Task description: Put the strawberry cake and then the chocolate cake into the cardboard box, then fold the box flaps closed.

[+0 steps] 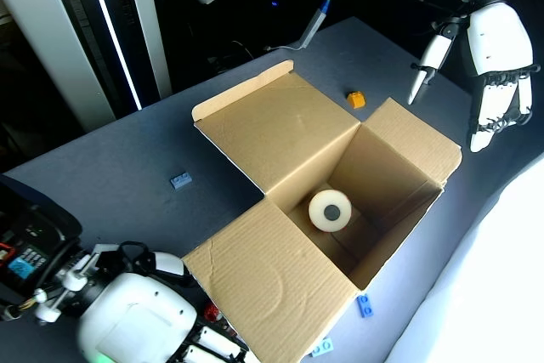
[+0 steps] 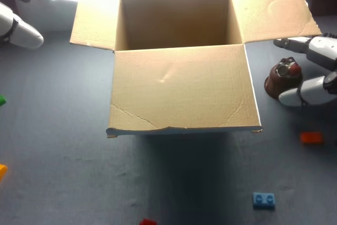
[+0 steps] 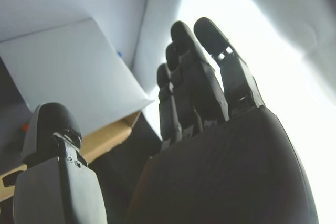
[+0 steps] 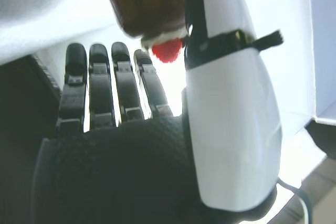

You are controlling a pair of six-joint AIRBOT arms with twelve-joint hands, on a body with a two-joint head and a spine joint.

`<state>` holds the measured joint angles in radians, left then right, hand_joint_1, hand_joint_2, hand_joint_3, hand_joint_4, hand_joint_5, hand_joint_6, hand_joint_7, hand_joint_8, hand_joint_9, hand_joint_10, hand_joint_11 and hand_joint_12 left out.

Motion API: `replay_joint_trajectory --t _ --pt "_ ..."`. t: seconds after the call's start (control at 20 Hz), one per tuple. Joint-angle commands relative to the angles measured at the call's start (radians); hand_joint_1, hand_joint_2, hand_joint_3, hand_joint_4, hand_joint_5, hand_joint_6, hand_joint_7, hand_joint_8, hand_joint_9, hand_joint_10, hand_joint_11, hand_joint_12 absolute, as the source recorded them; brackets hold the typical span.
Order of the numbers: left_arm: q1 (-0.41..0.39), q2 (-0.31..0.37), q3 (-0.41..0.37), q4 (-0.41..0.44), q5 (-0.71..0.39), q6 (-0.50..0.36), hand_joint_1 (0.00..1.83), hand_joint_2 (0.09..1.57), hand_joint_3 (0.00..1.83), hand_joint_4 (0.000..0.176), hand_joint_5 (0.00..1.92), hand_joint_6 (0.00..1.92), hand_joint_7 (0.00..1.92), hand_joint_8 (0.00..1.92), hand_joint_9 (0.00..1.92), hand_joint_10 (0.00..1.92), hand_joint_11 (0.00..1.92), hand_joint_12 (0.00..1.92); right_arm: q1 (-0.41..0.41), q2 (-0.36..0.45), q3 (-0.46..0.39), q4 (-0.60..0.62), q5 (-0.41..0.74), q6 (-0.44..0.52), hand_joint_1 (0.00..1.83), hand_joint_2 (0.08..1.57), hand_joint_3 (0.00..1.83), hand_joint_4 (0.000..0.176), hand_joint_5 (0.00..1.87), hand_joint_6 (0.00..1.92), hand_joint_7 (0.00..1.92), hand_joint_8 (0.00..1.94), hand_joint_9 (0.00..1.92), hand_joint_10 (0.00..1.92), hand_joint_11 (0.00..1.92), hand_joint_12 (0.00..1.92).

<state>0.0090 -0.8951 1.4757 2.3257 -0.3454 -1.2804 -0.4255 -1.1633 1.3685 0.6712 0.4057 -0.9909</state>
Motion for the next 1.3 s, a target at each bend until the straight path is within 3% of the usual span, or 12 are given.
replay_joint_trajectory --t 0.0,0.1,0.35,0.5,0.6,0.95,1.15,1.25 --pt "0.002 0.014 -0.002 -0.023 0.066 0.0 0.61 1.01 0.01 0.023 0.36 0.0 0.48 0.0 0.59 0.0 0.14 1.2 0.012 0.007 0.008 -0.011 0.09 0.007 1.01 0.96 0.0 0.0 0.08 0.0 0.13 0.0 0.15 0.0 0.0 0.47" --pt "0.018 0.027 -0.018 -0.031 0.066 0.0 0.63 1.02 0.01 0.011 0.36 0.0 0.47 0.0 0.58 0.0 0.13 1.19 0.019 -0.006 0.018 -0.011 0.091 0.006 1.02 0.96 0.0 0.002 0.07 0.0 0.13 0.0 0.14 0.0 0.0 0.44" --pt "0.045 0.062 -0.073 -0.052 0.066 -0.005 0.58 1.02 0.0 0.03 0.36 0.0 0.48 0.0 0.59 0.01 0.15 1.15 0.025 -0.025 0.034 -0.011 0.097 0.007 1.02 0.97 0.0 0.001 0.1 0.0 0.12 0.0 0.13 0.0 0.0 0.33" --pt "0.084 0.095 -0.112 -0.052 0.085 -0.035 0.61 1.01 0.0 0.031 0.36 0.0 0.48 0.0 0.59 0.0 0.12 1.17 0.025 -0.029 0.04 -0.011 0.105 0.007 0.98 0.98 0.01 0.01 0.09 0.0 0.13 0.0 0.13 0.0 0.0 0.35" --pt "0.123 0.118 -0.139 -0.052 0.103 -0.057 0.59 1.02 0.0 0.029 0.35 0.0 0.47 0.0 0.58 0.0 0.13 1.17 0.026 -0.029 0.046 -0.011 0.108 0.007 1.0 0.97 0.0 0.004 0.09 0.0 0.13 0.0 0.12 0.0 0.0 0.32" --pt "0.114 0.153 -0.169 -0.034 0.102 -0.06 0.59 1.02 0.0 0.03 0.36 0.0 0.48 0.0 0.58 0.0 0.13 1.17 0.011 -0.028 0.059 -0.011 0.108 0.008 1.06 0.97 0.0 0.0 0.12 0.0 0.17 0.01 0.15 0.01 0.0 0.32" --pt "0.111 0.154 -0.17 -0.023 0.041 -0.172 0.6 1.01 0.0 0.027 0.36 0.0 0.48 0.0 0.58 0.0 0.13 1.18 0.002 -0.028 0.065 -0.011 0.108 0.008 1.06 0.98 0.0 0.0 0.11 0.0 0.14 0.0 0.13 0.0 0.0 0.22" --pt "0.105 0.154 -0.178 0.016 0.027 -0.245 0.59 1.02 0.0 0.024 0.35 0.0 0.47 0.0 0.57 0.0 0.13 1.18 0.003 -0.028 0.066 -0.011 0.108 0.008 1.06 0.97 0.0 0.0 0.11 0.0 0.15 0.0 0.15 0.01 0.0 0.28"
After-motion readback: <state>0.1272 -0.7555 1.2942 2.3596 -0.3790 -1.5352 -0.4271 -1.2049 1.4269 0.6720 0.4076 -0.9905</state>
